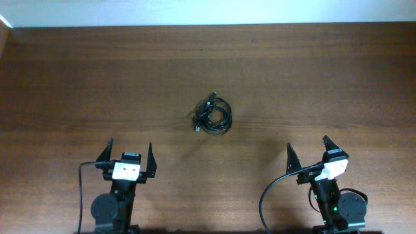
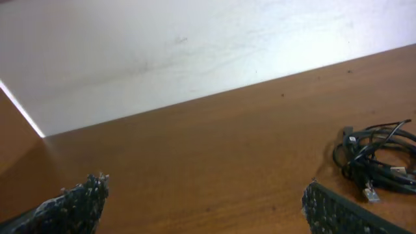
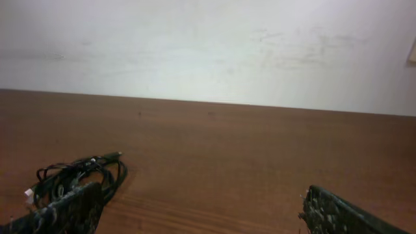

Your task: Untangle cables

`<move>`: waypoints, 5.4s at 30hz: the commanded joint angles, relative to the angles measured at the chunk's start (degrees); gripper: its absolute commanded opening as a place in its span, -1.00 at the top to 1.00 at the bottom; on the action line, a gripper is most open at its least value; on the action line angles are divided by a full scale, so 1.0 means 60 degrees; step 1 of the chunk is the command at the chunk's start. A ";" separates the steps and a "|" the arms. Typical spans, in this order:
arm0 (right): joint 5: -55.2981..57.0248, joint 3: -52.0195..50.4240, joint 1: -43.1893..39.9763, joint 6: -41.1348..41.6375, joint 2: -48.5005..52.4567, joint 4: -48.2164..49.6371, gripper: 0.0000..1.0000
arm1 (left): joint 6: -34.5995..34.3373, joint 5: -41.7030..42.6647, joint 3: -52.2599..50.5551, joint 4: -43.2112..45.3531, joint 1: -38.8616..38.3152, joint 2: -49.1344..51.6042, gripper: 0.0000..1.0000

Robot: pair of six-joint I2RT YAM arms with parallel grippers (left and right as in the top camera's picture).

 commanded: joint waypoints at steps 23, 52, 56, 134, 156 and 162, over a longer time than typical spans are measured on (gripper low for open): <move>-0.1246 0.3829 -0.0058 0.0036 0.0605 -0.2918 -0.98 | -0.0080 0.1832 0.6204 -0.0437 -0.0044 0.7289 -0.98; -0.4109 1.2295 -0.0229 0.0543 1.2633 -0.7577 -0.98 | -0.1679 0.1239 1.2899 -0.5905 -0.2594 1.5081 -0.88; -0.4138 1.2295 -0.1188 0.1304 1.2633 -0.7694 -1.00 | -0.1574 0.1235 1.4542 -0.6175 -0.3457 1.7158 -0.87; -0.3588 1.2276 0.2794 0.6269 1.7999 -0.2637 0.03 | -0.0554 0.8120 2.3110 -1.3329 -0.1559 2.0531 1.00; -0.2783 1.2451 0.2084 0.3497 1.4695 -0.5683 0.07 | -0.0685 0.4590 2.3110 -1.3478 -0.1304 2.0531 1.00; -0.2663 1.2451 0.2849 0.2922 1.4761 -0.4991 -0.13 | -0.0634 0.8419 2.3110 -1.3631 -0.1687 2.0531 1.00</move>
